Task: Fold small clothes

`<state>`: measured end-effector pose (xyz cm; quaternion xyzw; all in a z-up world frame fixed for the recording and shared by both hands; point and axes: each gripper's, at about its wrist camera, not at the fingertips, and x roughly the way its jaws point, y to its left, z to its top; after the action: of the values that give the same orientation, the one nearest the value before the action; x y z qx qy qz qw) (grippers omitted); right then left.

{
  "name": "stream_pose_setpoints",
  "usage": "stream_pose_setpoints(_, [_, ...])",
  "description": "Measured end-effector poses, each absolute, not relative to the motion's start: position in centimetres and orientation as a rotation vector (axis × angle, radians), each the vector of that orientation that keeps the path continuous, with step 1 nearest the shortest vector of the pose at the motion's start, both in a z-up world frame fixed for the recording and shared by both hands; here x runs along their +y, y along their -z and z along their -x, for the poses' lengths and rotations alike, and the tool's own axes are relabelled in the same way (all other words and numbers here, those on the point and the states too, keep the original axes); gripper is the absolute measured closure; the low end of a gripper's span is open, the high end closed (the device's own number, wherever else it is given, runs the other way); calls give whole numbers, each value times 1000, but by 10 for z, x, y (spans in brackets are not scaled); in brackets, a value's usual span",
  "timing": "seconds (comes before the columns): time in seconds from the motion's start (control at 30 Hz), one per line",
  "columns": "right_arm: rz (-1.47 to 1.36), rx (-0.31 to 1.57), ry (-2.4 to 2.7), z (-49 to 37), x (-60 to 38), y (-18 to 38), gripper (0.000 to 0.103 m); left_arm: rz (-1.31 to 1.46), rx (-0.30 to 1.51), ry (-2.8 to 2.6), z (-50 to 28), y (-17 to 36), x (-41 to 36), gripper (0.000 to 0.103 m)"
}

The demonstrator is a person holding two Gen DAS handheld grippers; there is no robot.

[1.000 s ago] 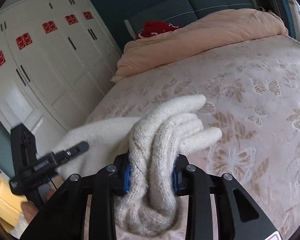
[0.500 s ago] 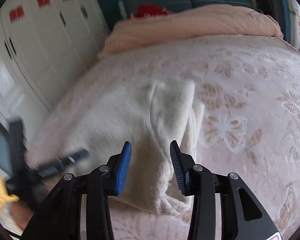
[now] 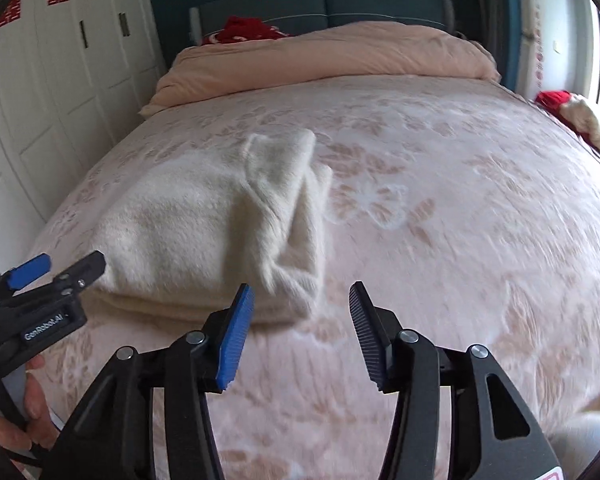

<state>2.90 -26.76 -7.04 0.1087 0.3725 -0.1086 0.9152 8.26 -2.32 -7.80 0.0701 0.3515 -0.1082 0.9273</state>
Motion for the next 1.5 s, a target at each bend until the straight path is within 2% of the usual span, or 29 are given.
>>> stream_pose_setpoints(0.2, [-208, 763, 275, 0, -256, 84, 47, -137, 699, 206, -51, 89, -18, 5])
stream_pose_setpoints(0.37, [-171, 769, 283, 13, -242, 94, 44, -181, 697, 226, -34, 112, -18, 5])
stream_pose_setpoints(1.5, [-111, 817, 261, 13, -212, 108, 43, -152, 714, 251, -24, 132, -18, 5])
